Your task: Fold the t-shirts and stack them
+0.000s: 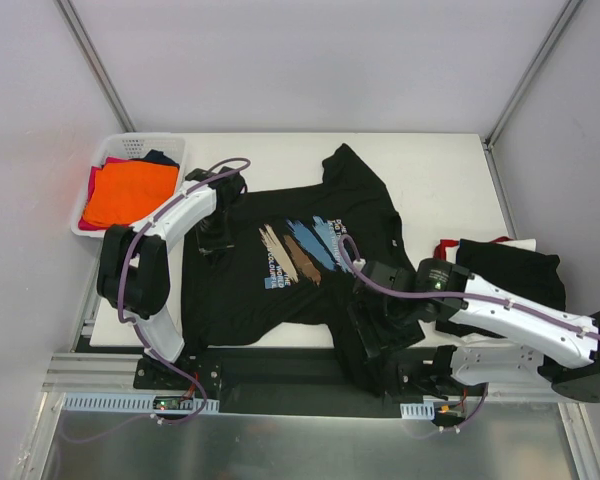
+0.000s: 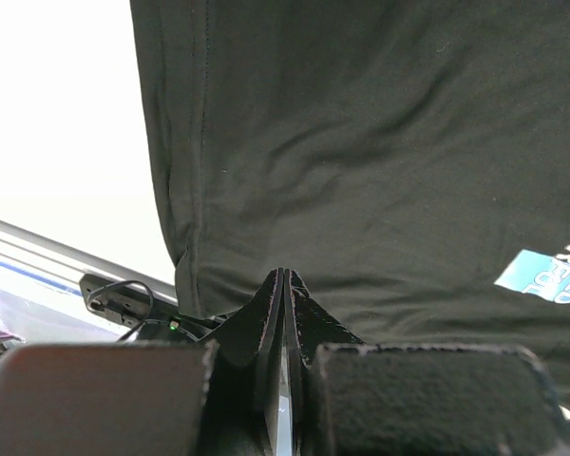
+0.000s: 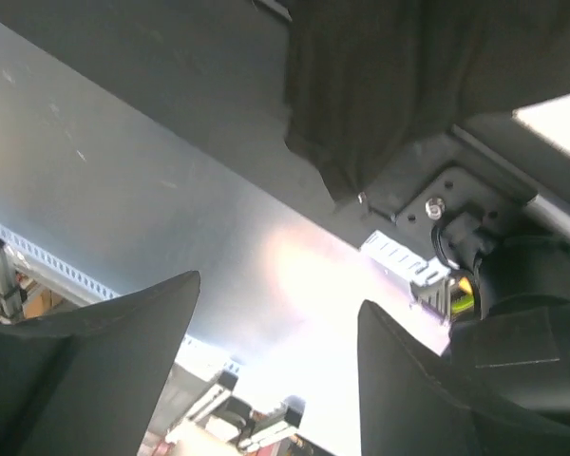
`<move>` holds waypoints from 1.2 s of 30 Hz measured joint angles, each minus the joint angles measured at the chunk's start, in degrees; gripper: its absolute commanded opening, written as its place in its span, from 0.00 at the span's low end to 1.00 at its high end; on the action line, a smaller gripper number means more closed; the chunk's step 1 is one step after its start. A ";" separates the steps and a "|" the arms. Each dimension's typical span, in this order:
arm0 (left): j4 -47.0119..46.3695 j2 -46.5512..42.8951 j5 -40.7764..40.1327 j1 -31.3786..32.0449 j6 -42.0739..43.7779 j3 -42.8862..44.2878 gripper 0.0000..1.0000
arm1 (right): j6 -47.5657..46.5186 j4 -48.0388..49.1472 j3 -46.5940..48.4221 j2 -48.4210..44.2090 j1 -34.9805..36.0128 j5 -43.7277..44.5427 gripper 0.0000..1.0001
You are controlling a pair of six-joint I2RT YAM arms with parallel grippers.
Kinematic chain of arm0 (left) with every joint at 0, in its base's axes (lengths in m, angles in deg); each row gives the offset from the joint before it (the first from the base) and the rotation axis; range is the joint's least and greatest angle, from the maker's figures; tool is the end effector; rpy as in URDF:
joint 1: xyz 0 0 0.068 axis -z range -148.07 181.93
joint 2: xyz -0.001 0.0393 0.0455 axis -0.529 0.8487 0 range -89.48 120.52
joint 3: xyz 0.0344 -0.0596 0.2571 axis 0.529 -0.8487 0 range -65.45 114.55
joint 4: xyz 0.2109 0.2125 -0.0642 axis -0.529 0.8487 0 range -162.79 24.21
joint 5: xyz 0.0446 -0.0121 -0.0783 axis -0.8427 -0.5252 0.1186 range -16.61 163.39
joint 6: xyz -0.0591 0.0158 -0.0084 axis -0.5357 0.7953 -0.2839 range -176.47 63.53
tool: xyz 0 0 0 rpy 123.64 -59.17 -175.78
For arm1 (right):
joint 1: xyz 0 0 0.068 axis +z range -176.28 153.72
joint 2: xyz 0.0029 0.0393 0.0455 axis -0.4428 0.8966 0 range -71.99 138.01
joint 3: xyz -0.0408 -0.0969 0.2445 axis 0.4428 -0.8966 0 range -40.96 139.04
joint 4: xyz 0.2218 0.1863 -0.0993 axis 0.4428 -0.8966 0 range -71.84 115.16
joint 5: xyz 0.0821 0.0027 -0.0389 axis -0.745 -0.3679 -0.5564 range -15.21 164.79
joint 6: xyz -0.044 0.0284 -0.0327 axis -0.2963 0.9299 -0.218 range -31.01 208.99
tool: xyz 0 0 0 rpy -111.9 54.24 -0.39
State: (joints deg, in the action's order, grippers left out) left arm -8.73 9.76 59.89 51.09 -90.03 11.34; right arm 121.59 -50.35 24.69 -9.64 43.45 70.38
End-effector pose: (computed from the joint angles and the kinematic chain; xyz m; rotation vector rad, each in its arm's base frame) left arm 0.3451 -0.1083 0.1920 -0.3829 2.9454 0.2747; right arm 0.0748 0.2131 0.3033 -0.9643 2.8147 0.4346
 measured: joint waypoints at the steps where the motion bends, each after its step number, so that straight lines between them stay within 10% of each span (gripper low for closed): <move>1: 0.00 0.04 0.02 0.00 0.04 0.00 0.00 | -0.15 0.02 0.85 0.48 -0.02 0.63 0.68; 4: -0.04 0.04 0.13 0.00 0.15 0.04 0.00 | -2.08 0.22 4.11 3.65 -1.88 3.98 0.44; 5: -0.11 0.07 0.24 0.00 0.15 0.09 0.00 | -3.04 0.48 4.20 4.79 -3.43 4.68 0.11; 6: -0.31 0.07 0.46 0.00 0.17 0.13 0.00 | -3.96 1.14 3.48 5.97 -5.55 5.29 0.01; 13: -1.07 5.11 2.84 -0.20 0.15 6.19 0.00 | -11.67 16.37 -6.82 17.88 -29.64 3.28 0.01; 19: -4.94 15.17 5.55 -2.51 1.05 20.57 0.00 | -19.34 24.74 9.44 38.40 -42.88 -4.33 0.01; 26: -8.17 26.62 9.62 -9.73 2.95 30.77 0.00 | -26.23 29.51 35.71 59.34 -48.19 -15.04 0.01; 36: -11.52 21.55 24.41 -10.84 7.72 19.26 0.00 | -23.87 33.59 37.18 64.52 -51.17 -30.86 0.01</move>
State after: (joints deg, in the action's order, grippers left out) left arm -20.25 31.31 84.30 40.25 -82.32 30.60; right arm 97.72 -16.75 61.87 54.88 -7.71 39.52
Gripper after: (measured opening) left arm 0.003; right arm 0.015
